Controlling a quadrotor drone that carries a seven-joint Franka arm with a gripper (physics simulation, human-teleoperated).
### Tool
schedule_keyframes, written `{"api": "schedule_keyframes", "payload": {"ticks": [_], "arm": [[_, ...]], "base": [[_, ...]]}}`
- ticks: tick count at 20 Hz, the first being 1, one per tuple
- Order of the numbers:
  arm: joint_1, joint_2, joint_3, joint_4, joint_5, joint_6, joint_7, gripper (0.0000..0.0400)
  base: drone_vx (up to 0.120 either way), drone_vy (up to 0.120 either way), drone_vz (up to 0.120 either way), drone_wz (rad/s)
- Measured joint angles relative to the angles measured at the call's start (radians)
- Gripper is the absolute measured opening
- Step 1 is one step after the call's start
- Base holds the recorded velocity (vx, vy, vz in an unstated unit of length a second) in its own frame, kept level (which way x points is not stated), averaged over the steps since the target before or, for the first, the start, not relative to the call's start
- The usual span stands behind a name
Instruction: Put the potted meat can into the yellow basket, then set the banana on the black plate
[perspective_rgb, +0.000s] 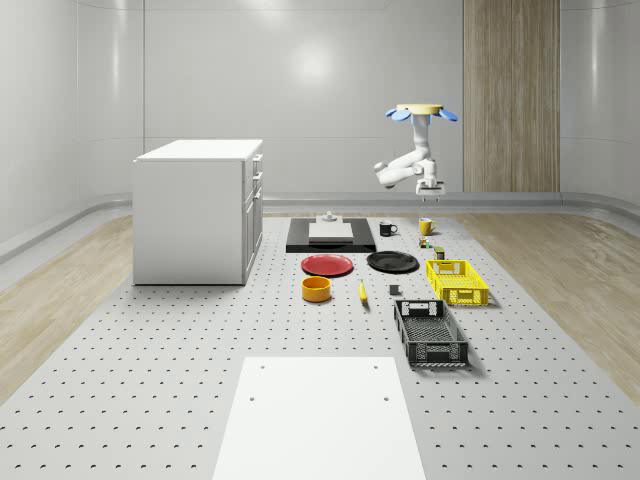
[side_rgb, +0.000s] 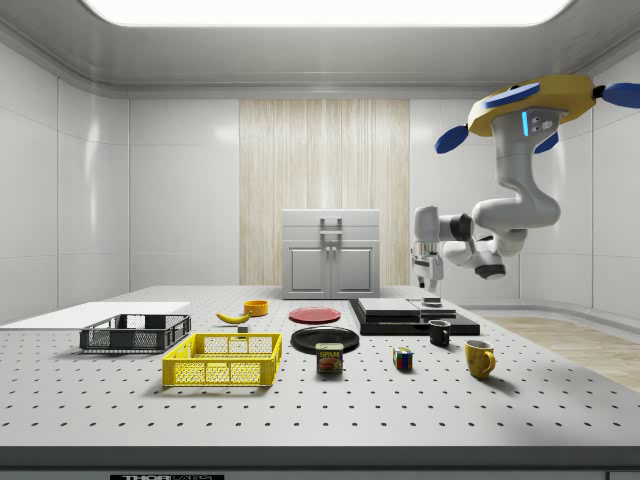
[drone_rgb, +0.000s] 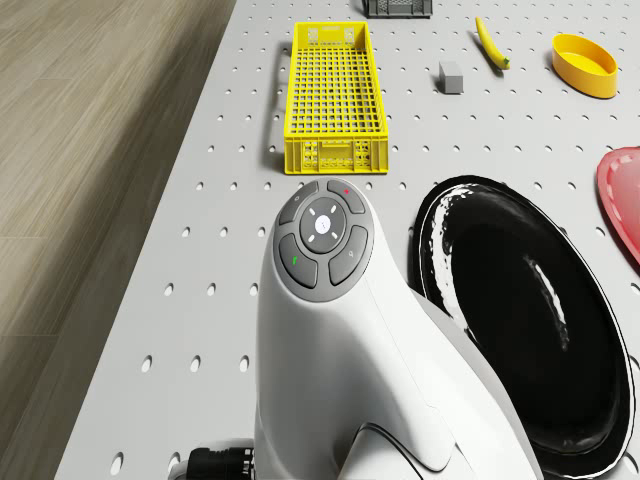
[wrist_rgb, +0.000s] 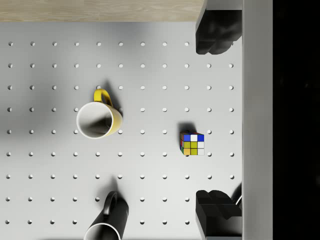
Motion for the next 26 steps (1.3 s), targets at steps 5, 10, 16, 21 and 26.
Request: {"api": "schedule_keyframes", "payload": {"ticks": [5,10,16,21,26], "arm": [[-0.014,-0.027,0.011,0.002,0.013,0.021,0.012,0.0400],[-0.025,-0.053,0.020,0.004,0.026,0.043,0.022,0.0400],[-0.036,-0.083,0.030,0.006,0.042,0.070,0.032,0.0400],[-0.044,-0.107,0.037,0.007,0.054,0.092,0.040,0.0400],[-0.051,-0.130,0.044,0.009,0.066,0.113,0.046,0.0400]], "base": [[0.120,0.000,-0.120,0.000],[0.120,0.000,-0.120,0.000],[0.120,0.000,-0.120,0.000],[0.120,0.000,-0.120,0.000],[0.120,0.000,-0.048,0.000]]}}
